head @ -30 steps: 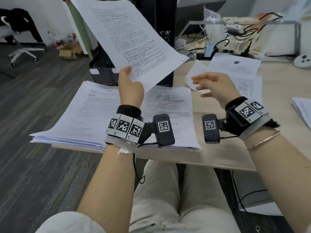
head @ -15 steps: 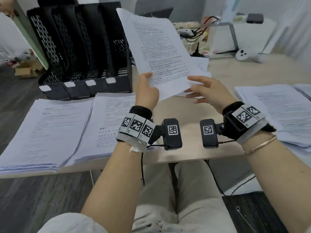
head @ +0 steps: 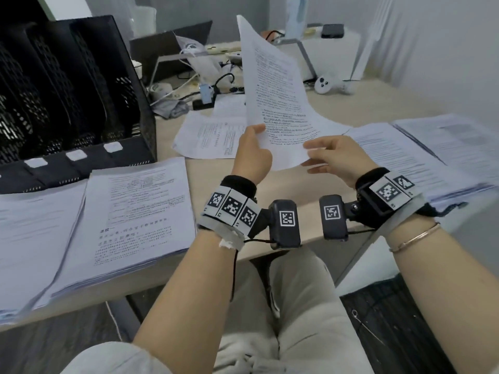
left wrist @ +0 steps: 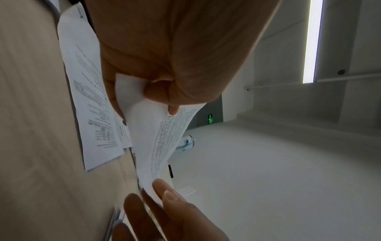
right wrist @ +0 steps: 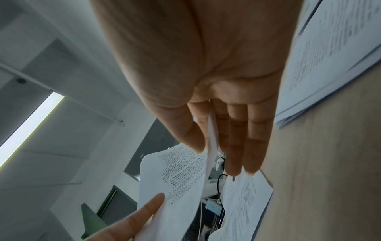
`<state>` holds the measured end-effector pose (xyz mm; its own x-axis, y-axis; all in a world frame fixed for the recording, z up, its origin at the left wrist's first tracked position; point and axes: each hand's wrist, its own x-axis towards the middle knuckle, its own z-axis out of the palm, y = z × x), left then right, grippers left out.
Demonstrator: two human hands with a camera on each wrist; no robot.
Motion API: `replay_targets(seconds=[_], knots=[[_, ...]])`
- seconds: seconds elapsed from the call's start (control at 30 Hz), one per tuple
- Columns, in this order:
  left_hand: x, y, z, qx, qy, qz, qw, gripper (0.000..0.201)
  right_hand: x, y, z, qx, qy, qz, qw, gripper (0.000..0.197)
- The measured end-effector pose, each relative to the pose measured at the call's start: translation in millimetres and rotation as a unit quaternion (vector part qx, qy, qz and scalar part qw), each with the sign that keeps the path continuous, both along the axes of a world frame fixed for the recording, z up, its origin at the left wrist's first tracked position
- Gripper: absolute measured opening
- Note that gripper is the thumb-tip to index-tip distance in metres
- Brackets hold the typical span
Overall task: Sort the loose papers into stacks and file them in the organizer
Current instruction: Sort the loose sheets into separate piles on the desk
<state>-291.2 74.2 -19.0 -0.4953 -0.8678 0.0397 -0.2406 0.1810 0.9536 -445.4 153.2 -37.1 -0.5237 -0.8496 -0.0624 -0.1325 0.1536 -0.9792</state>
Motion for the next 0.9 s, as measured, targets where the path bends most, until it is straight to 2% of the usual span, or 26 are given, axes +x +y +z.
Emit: replay_targets(seconds=[0.17,0.43,0.67,0.9], knots=[[-19.1,11.8,-2.1,0.001,-0.010,-0.035,0.999,0.060,-14.6,19.6,0.2,-0.020,-0.008,-0.049,0.999,0.024],[-55.6,10.2,-8.7,-0.002,-0.038,-0.061,0.997,0.053,-40.3,47.2,16.0,-0.085,0.026,-0.121,0.989,0.035],[-91.1,12.9,-10.0,0.022,0.017,-0.070,0.997,0.041,-68.8,73.8,17.1,-0.098,0.033,-0.165,0.981,0.038],[-121.4,41.0,-17.4,-0.076,-0.002,-0.121,0.990,0.045,-89.6,97.8,11.2,-0.105,0.028,-0.260,0.960,0.041]])
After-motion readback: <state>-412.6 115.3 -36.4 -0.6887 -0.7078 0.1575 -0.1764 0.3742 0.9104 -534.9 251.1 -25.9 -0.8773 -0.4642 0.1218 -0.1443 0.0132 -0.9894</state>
